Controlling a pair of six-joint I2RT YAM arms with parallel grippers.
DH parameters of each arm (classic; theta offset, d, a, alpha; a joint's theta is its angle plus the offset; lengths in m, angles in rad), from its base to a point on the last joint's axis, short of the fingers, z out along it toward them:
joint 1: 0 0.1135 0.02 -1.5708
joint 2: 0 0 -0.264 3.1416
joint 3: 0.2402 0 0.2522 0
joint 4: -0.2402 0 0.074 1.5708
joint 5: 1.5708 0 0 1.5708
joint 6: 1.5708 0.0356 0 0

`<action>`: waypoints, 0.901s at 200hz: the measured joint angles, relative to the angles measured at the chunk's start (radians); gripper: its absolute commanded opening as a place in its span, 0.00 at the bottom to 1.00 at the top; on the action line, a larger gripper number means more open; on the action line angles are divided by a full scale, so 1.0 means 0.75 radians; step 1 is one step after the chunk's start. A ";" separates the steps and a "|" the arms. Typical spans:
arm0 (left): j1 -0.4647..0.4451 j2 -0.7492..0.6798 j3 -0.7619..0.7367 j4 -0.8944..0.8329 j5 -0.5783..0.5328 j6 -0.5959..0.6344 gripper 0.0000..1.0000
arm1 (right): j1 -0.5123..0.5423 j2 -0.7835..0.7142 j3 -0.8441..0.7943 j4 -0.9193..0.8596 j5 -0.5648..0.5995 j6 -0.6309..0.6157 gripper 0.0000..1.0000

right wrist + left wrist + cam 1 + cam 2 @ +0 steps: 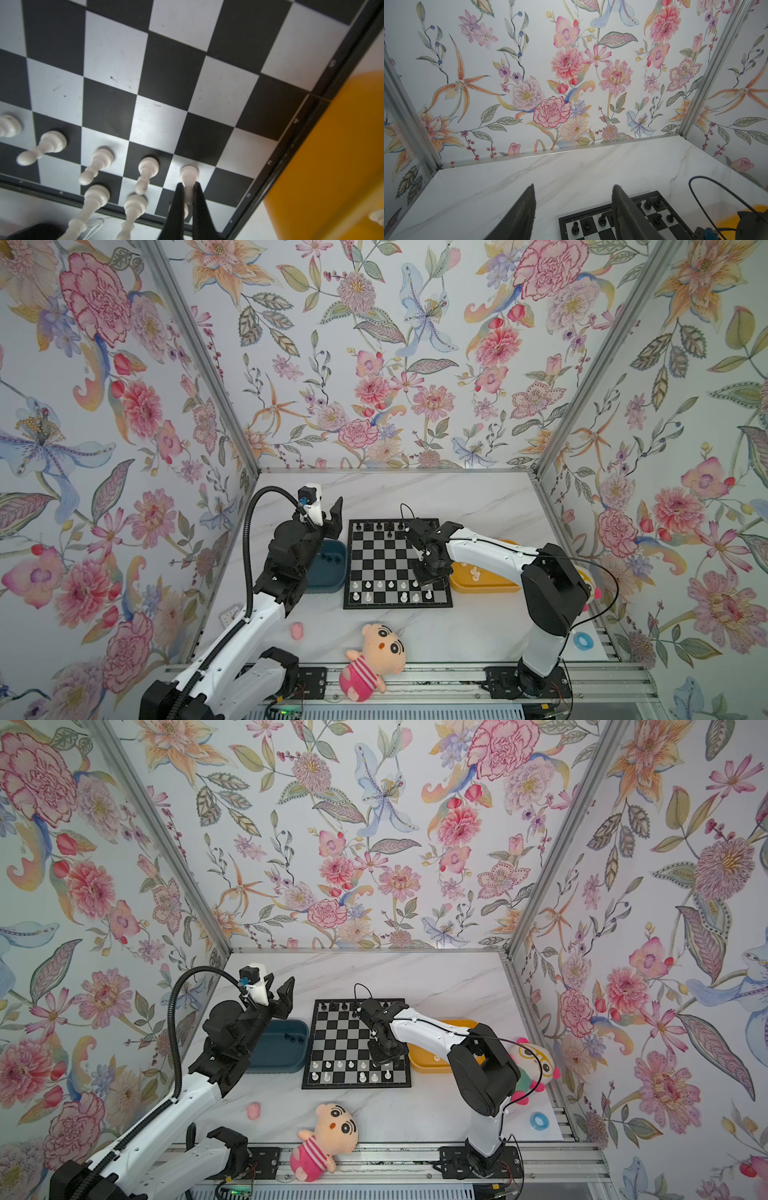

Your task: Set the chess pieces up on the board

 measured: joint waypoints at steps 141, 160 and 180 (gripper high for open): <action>0.000 0.000 -0.001 0.000 0.000 -0.001 0.60 | 0.015 0.000 -0.032 0.005 -0.019 0.010 0.20; 0.000 0.000 -0.001 0.000 0.000 -0.001 0.60 | 0.014 0.000 -0.030 0.004 -0.018 0.010 0.22; 0.001 0.000 -0.001 0.000 0.000 -0.001 0.60 | 0.008 0.000 -0.028 0.005 -0.019 0.010 0.23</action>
